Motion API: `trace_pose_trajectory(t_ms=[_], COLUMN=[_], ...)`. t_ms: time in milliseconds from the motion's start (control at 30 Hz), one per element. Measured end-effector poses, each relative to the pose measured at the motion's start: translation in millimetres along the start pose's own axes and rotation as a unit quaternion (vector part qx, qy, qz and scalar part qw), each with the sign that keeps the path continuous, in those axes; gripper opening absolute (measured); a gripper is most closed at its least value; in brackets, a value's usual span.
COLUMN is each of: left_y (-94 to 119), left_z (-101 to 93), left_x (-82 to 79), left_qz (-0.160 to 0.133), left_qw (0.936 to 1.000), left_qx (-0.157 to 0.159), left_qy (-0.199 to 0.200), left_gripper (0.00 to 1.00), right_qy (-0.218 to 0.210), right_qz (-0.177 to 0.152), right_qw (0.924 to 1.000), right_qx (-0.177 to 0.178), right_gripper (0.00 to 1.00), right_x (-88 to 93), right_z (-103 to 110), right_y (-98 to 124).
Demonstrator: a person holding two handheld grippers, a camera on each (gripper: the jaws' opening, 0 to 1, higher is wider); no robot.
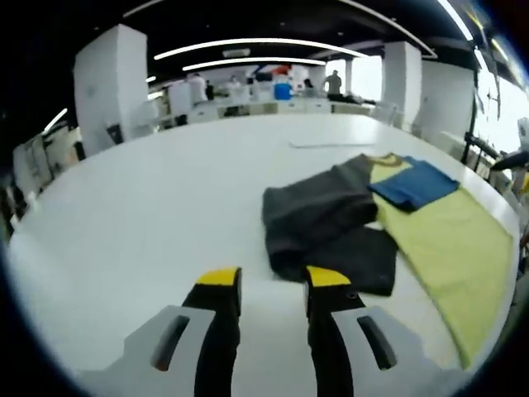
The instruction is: Fold the garment on the visible template until the final outline fits inside the template.
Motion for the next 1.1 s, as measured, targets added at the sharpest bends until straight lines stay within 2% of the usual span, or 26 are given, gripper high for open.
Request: trace_pose_trajectory(t_ms=[167,267,367,500,667,733,967,1100], left_y=[-8,-16,-14,-21,-31,-34,-32,-30], left_z=[4.2,8.2,4.7,3.4,3.7,2.7,-1.1,-9.2], left_x=[0.6,5.4,0.9,1.4,1.6,2.9,-6.8,-14.2], left_qz=[-0.008,0.003,-0.010,-0.003,-0.008,-0.003,-0.028,-0.048], left_qw=[1.0000,1.0000,0.9999,1.0000,0.9999,0.9998,0.9994,0.9987], left_qx=[0.000,-0.005,-0.002,-0.005,-0.001,-0.011,-0.021,-0.013], left_qy=[0.004,-0.006,0.006,-0.003,-0.013,-0.015,-0.004,0.014], left_gripper=[0.23,0.19,0.15,0.13,0.00,0.00,0.00,0.00], right_qy=[-0.002,-0.007,-0.015,-0.016,-0.023,-0.026,-0.032,-0.036], right_qz=[0.002,0.008,0.010,0.014,0.010,0.008,0.008,0.005], right_qw=[0.9999,0.9999,0.9998,0.9998,0.9996,0.9996,0.9994,0.9992], right_qx=[0.010,0.005,0.006,0.006,0.011,0.011,0.013,0.015], right_gripper=[0.99,0.99,0.99,0.99,0.99,0.99,0.99,0.99], right_x=[2.2,5.3,8.5,11.4,11.7,11.5,14.8,14.3], right_z=[-1,1,0,2,0,1,-1,-1], right_y=[2,3,2,2,4,4,4,4])
Point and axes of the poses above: the point that each gripper's makers call its tool centre point, and the gripper's own axes: y roughly backward along the fingers, z roughly to its left, x roughly out of its underside, the point moved 3 cm from there along y, roughly backward along the fingers, and after that the axes turned 2 degrees about y, right-handed, at the moved point
